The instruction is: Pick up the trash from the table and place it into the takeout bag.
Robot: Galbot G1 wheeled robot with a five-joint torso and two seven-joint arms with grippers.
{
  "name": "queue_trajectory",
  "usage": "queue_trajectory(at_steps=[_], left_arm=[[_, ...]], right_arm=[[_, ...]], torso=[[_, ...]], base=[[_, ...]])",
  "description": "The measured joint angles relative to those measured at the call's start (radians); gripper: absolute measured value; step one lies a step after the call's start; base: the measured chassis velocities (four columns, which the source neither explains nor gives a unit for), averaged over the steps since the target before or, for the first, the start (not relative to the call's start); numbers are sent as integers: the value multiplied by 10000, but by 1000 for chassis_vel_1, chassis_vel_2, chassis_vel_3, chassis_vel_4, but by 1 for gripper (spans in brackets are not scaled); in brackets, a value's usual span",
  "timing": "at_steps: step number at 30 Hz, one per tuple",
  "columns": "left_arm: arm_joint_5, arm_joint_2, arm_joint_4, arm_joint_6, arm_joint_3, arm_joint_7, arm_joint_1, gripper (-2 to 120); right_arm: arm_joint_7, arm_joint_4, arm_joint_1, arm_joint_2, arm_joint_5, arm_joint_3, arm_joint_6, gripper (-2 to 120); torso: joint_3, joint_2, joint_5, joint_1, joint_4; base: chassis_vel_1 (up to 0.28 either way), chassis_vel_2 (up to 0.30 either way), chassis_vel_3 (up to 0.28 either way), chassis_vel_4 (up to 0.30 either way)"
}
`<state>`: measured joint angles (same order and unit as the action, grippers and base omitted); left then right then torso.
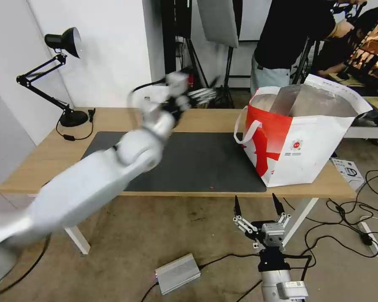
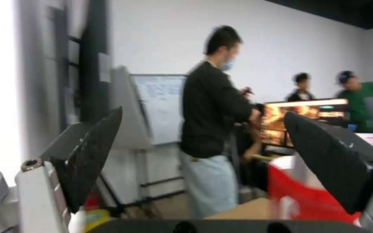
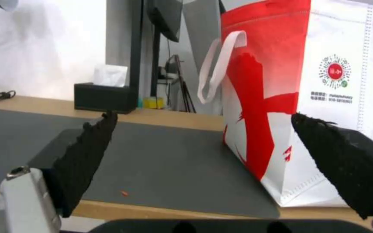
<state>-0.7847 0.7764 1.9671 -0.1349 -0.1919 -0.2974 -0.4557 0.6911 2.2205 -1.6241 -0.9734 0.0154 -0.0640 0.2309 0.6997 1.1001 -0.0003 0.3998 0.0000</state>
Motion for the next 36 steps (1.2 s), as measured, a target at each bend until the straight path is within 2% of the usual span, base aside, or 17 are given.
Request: queue_trajectory(at_steps=[2,3,4,5,6,7,9,10,12,14,17,18,22,24,25,27,36], left_arm=[[627,-320,722,-215,2033,165,-2445,100],[627,-320,722,-215,2033,165,-2445,100],[772,-339,837,-304,2374,180,-2944,100],[1182,-309,1073,-566,3047,209,-4032,100],[1182,-309,1073,-566,3047,209,-4032,100],[1750,-92,1365,-794,3894,276,-5199,100],[2339,292,1703,-976,4795,350,-6330,100],[2339,292,1703,-976,4795,350,-6330,100],[3062,1035,2168,-1303,5955,566,-7939,100],[3296,1268,2278,-1423,6255,661,-8384,100],[4339,2523,2691,-2011,7262,1034,-10041,100],[4339,2523,2691,-2011,7262,1034,-10041,100],[5859,4100,2720,-3139,7753,1386,-11517,100],[5969,4221,2701,-3228,7756,1414,-11621,100],[6427,4750,2605,-3582,7750,1469,-12036,100],[6803,5195,2502,-3849,7698,1482,-12337,100],[7623,6366,1951,-4479,7290,1477,-13142,100]], right_arm=[[2,0,0,0,0,0,0,100],[2,0,0,0,0,0,0,100],[-1,0,0,2,0,0,0,100],[-1,0,1,1,0,0,0,100],[-1,0,1,1,0,0,0,100],[0,0,0,1,0,0,0,100],[1,0,0,0,0,0,0,100],[1,0,0,0,0,0,0,100],[0,0,0,0,1,0,0,100],[1,-1,-1,1,0,-1,0,100],[0,0,0,0,0,-1,0,100],[0,0,0,0,0,-1,0,100],[0,0,0,0,0,-1,0,100],[0,0,0,0,0,0,0,100],[0,0,0,1,0,0,0,100],[0,0,0,0,0,-1,0,100],[0,0,0,1,0,-1,0,100]], torso=[[1,-1,-3,2,4],[1,-1,-3,2,4],[1,-1,-3,1,7],[0,-1,0,0,5],[0,-1,0,0,5],[1,0,-4,0,1],[0,0,5,0,0],[0,0,5,0,0],[1,-1,3,1,-2],[0,0,4,1,-2],[0,-1,4,0,1],[0,-1,4,0,1],[1,-1,6,1,0],[1,-1,6,0,0],[1,0,5,0,0],[2,0,5,1,0],[2,-1,4,2,-1]], base=[[0,0,0,0],[0,0,0,0],[0,0,0,0],[0,0,0,0],[0,0,0,0],[0,0,0,0],[0,0,0,0],[0,0,0,0],[0,0,0,0],[0,0,0,0],[0,0,0,0],[0,0,0,0],[0,0,0,0],[0,0,0,0],[0,0,0,0],[0,0,0,0],[0,0,0,0]])
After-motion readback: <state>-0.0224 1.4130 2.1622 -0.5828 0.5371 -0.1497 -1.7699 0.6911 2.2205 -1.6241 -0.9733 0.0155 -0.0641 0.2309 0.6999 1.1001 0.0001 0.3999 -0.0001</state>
